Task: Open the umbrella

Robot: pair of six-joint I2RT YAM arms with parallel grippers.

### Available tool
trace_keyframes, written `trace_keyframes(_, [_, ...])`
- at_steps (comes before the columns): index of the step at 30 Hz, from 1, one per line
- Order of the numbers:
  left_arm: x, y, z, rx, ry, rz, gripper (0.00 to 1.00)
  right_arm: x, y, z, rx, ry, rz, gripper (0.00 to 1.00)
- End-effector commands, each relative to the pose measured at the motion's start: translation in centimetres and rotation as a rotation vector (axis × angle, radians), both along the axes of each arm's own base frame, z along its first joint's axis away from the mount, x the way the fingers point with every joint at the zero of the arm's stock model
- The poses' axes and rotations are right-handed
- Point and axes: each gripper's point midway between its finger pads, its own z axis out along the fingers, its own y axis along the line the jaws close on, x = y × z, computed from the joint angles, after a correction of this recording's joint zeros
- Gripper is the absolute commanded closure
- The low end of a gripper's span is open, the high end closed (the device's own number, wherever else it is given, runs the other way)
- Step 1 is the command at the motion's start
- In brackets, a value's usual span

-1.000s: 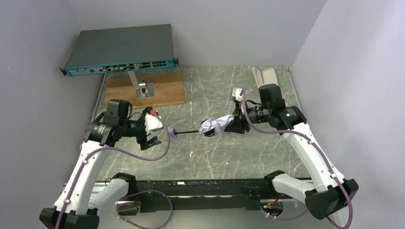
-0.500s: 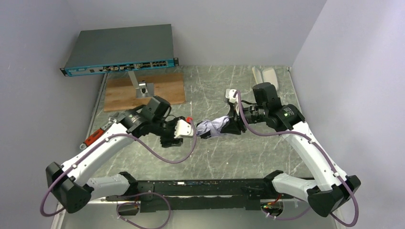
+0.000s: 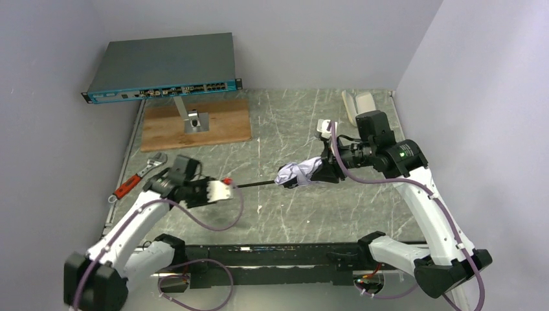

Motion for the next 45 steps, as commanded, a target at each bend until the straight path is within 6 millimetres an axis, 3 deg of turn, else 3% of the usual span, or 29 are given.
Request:
trace_keyframes(1, [-2.0,10.0,-3.8,0.228,-0.027,0.043,0.60,-0.9,-1.2,3.8,0.053,-0.123,0.007,1.00])
trace_keyframes(3, [-2.4,11.1,-4.2,0.232,-0.025,0.041,0.60,-1.1,-1.2,3.7,0.062,-0.118,0.009,1.00])
trace_keyframes(5, [-2.3,10.8,-3.6,0.192,-0.003,0.064,0.61,-0.9,-1.2,3.6,0.067,-0.117,0.001,1.00])
trace_keyframes(10, [-0.1,10.4,-1.7,0.127,0.039,0.156,0.64,-0.5,-1.4,3.4,0.047,-0.138,-0.007,1.00])
trace_keyframes(12, [0.8,9.4,-0.4,0.065,0.031,0.164,0.57,-0.4,-1.3,3.2,0.051,-0.127,-0.014,1.00])
trace_keyframes(15, [1.8,5.6,4.2,-0.162,0.015,0.155,0.29,0.2,-0.8,3.1,0.084,-0.109,-0.040,1.00])
trace_keyframes(18, [3.6,1.8,11.2,-0.407,-0.025,0.172,0.02,1.0,-0.4,2.4,0.109,-0.070,-0.076,1.00])
trace_keyframes(24, [3.1,-2.1,20.9,-0.673,-0.105,0.057,0.00,1.1,0.8,1.7,0.167,0.009,-0.064,1.00])
trace_keyframes(27, [3.1,-2.4,24.7,-0.739,-0.201,0.073,0.00,1.3,1.4,1.9,0.211,0.037,-0.061,1.00])
trace_keyframes(30, [4.1,-1.8,29.3,-0.865,-0.301,0.242,0.00,2.0,2.2,2.9,0.278,0.052,-0.074,1.00])
trace_keyframes(34, [2.1,-2.5,33.2,-0.968,-0.344,0.217,0.00,2.3,2.7,3.5,0.320,0.095,-0.091,1.00])
trace_keyframes(37, [0.4,-3.1,34.1,-0.977,-0.324,0.174,0.00,1.7,3.3,4.7,0.379,0.122,-0.049,1.00])
trace_keyframes(40, [-2.6,-4.2,34.3,-0.967,-0.304,0.029,0.00,0.6,3.9,7.4,0.478,0.113,0.004,1.00])
trace_keyframes(45, [-3.9,-3.9,37.4,-1.035,-0.433,0.051,0.00,1.1,3.7,12.5,0.580,-0.049,-0.018,1.00])
